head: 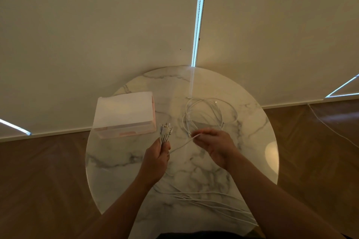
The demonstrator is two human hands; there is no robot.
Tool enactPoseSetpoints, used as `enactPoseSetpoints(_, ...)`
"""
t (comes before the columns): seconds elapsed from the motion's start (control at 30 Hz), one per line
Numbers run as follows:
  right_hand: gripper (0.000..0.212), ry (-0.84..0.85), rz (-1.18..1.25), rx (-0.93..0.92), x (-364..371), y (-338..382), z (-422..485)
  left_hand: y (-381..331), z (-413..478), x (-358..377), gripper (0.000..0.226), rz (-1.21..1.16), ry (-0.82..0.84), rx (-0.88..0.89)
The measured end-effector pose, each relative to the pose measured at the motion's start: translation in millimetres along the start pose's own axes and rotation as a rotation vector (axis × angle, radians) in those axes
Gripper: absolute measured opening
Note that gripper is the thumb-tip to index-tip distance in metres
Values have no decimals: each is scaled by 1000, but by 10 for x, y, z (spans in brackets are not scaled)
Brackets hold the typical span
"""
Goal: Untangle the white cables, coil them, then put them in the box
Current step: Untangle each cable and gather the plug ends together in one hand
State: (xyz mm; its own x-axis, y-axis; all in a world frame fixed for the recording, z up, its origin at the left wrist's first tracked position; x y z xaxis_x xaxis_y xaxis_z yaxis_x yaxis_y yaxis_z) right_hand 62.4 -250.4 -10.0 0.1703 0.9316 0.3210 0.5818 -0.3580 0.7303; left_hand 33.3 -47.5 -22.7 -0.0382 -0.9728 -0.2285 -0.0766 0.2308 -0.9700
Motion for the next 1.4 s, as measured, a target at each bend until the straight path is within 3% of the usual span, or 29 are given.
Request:
enactPoseSetpoints(0.07, 17, -12, 486, 109, 19, 91, -9, 27, -49, -1, 24, -6, 5, 5)
enactPoseSetpoints(0.13, 13, -119, 612, 207, -22, 124, 36, 34, -81, -15, 24, -23, 3, -2)
enactPoseSetpoints(0.27, 23, -218, 489, 445, -108, -75, 150, 27, -97, -53, 26, -29, 4, -20)
enactPoseSetpoints(0.43, 21, -184, 434, 481, -141, -58, 180, 77, -142, -80, 28, 15, 10, -27)
enactPoseSetpoints(0.6, 33, -271, 490, 387, -403, 190, 353, 99, -198, -93, 23, -32, 30, -53)
enactPoseSetpoints(0.7, 25, -316, 255, 331, -513, 319, 359, 82, -219, -68, 23, -21, 40, -60)
enactPoseSetpoints(0.8, 24, -184, -46, 181, -367, 545, 310, 40, -225, -13, 23, -47, 39, -74)
enactPoseSetpoints(0.9, 27, 42, -149, -109, -116, 941, 154, 26, -211, -6, 24, -49, 31, -58)
enactPoseSetpoints(0.97, 26, 79, -179, -219, -44, 1100, 65, -9, -196, -9, 25, -30, 24, -30)
enactPoseSetpoints(1.1, 30, -167, -270, -75, -187, 998, 107, -69, -175, 31, 26, -39, 11, -32)
enactPoseSetpoints(1.3, 21, -134, -223, -67, -205, 1033, 68, -38, -202, 11, 25, -58, 12, -56)
enactPoseSetpoints(1.4, 17, -263, -278, 60, -317, 922, 72, -44, -202, 1, 25, -77, 10, -70)
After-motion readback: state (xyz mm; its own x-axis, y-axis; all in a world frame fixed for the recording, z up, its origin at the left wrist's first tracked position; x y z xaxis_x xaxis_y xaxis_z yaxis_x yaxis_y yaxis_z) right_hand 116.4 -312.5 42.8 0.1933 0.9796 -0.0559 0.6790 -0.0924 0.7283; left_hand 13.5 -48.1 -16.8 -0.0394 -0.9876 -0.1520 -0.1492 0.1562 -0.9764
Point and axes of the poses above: each hand's wrist, its own z-axis towards the middle knuckle, its own x-axis out of the palm, y = z × x, the point moved 6 cm from there along z, towards the middle knuckle, and after that the axes turned 7 degrees about x, right-handed, at the moved point
